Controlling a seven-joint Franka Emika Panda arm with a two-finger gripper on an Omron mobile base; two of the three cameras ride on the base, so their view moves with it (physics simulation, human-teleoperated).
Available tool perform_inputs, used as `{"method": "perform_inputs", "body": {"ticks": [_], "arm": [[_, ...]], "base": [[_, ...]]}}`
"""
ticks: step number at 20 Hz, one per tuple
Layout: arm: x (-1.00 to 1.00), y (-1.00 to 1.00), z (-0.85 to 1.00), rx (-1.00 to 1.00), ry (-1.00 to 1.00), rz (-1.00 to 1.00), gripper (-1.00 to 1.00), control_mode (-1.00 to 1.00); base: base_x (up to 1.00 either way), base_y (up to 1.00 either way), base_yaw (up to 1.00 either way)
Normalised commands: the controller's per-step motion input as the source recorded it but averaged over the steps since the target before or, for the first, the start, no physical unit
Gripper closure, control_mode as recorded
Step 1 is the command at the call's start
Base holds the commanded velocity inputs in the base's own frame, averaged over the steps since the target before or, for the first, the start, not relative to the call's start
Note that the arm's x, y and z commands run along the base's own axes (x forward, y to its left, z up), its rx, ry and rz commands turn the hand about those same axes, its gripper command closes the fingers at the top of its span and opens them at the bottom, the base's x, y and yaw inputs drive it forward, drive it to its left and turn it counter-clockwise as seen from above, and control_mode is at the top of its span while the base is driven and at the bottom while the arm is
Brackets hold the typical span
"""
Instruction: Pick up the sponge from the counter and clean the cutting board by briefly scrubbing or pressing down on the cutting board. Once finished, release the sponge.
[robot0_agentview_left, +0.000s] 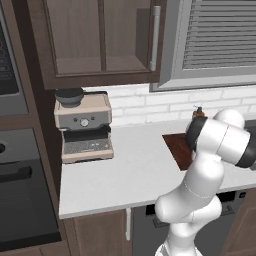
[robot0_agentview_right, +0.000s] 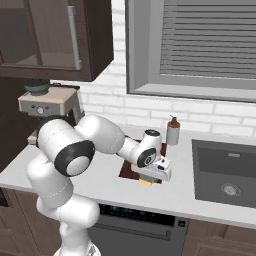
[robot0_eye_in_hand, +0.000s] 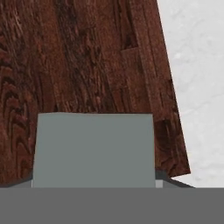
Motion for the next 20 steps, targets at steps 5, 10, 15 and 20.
{"method": "perform_inputs", "body": {"ticks": [5, 10, 15, 20], "arm": [[-0.04, -0.39, -0.16, 0.0, 0.0, 0.0, 1.0, -1.0], [0.0, -0.39, -0.21, 0.0, 0.0, 0.0, 1.0, -1.0], [-0.04, -0.17, -0.12, 0.0, 0.0, 0.0, 1.0, -1.0], [0.06, -0.07, -0.11, 0.0, -0.01, 0.0, 1.0, -1.0]], "base": [[0.0, 0.0, 0.0], [0.0, 0.0, 0.0], [0.0, 0.0, 0.0], [0.0, 0.0, 0.0]]}}
